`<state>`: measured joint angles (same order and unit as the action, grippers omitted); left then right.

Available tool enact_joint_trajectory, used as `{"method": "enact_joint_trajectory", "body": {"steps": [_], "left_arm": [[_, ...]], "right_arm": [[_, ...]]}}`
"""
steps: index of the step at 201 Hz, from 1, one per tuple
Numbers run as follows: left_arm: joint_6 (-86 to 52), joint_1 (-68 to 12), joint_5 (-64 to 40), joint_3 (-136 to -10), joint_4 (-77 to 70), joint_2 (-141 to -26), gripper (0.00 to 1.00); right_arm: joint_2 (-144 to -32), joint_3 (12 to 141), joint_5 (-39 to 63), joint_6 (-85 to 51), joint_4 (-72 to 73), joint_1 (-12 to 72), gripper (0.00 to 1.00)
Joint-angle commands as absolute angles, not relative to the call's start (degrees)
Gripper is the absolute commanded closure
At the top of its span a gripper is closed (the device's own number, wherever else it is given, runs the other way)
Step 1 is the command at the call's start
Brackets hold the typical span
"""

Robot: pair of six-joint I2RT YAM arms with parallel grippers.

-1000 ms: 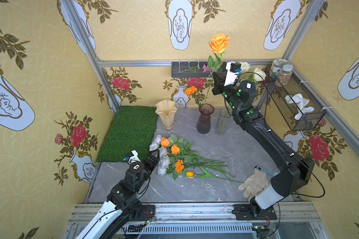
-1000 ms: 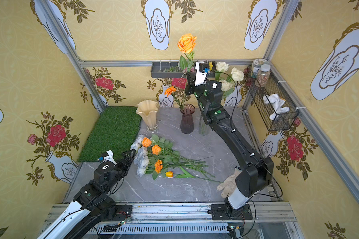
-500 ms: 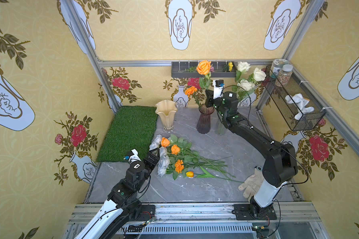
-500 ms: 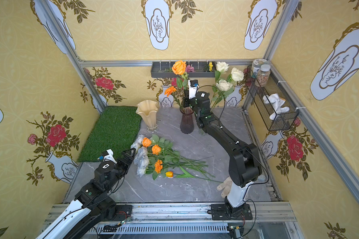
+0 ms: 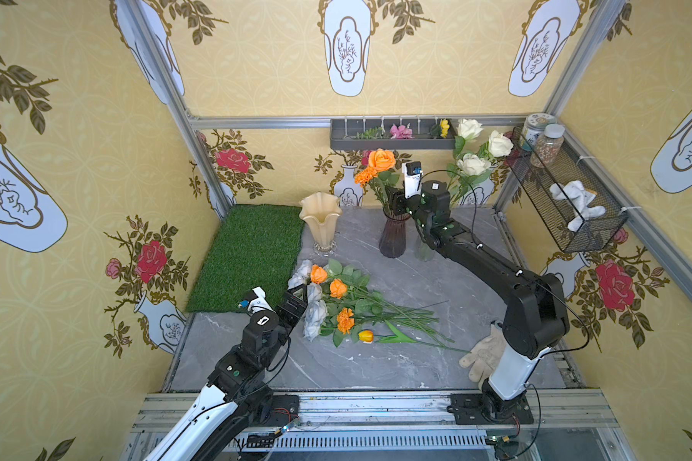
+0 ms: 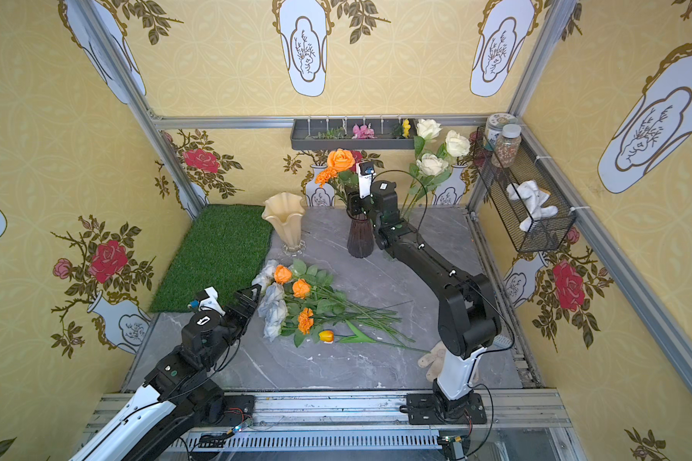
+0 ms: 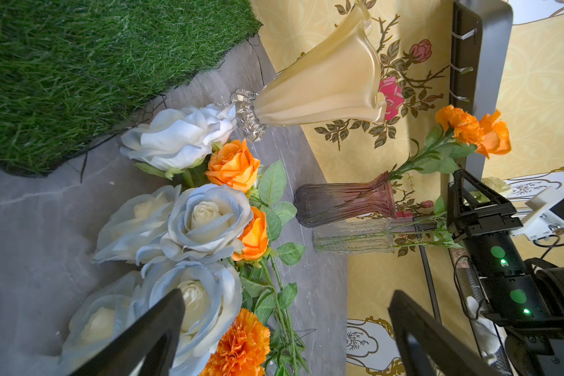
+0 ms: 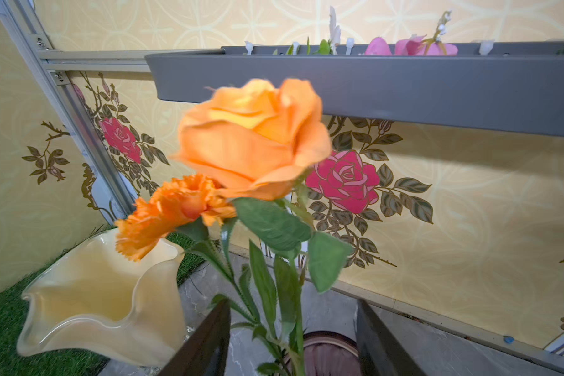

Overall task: Arrange the flowers in different vases according to their colors
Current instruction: Insert the flower into the vase, then pick up the flower at the center of the board.

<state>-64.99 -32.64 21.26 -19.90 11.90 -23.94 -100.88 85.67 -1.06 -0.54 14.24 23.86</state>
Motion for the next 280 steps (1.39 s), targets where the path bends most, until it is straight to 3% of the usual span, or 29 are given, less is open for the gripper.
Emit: {"method": "enact_joint_trajectory", "body": {"steps": [1,65,110,138,170,200,225,280], "left_arm": [[-64.39,-32.61,21.38,-19.39,10.66,-23.42,0.00],[-64.86,-32.60,20.59,-17.77,10.37,-19.92,0.00],[-64.22,-32.61,18.23,-17.13,9.58,-18.66,0.00],[-62.91,-32.55,16.78,-17.37,8.88,-19.30,0.00],[-61.09,-32.52,14.35,-19.16,8.91,-22.44,0.00],[-59.73,-32.52,11.99,-21.11,9.42,-25.77,0.00],[-58.98,-32.52,10.84,-22.78,11.19,-27.70,0.00],[-61.75,-32.52,11.86,-21.39,10.21,-27.55,0.00]], "right_arm": [[-97.80,86.06,-3.05,1.39,11.37,24.99,0.36],[-85.08,82.47,-6.70,-5.14,-5.98,28.83,0.26],[-80.39,79.79,-2.73,-19.88,-31.80,29.92,0.33],[-79.78,75.13,-4.98,-25.91,-40.87,39.90,0.36],[-82.35,69.06,-15.51,-36.43,-42.08,56.10,0.36],[-85.64,65.98,-21.26,-46.49,-40.16,64.94,0.37],[-86.07,69.43,-22.45,-50.29,-43.92,65.80,0.37],[-76.66,60.38,-16.16,-50.67,-37.17,61.27,0.34]]}}
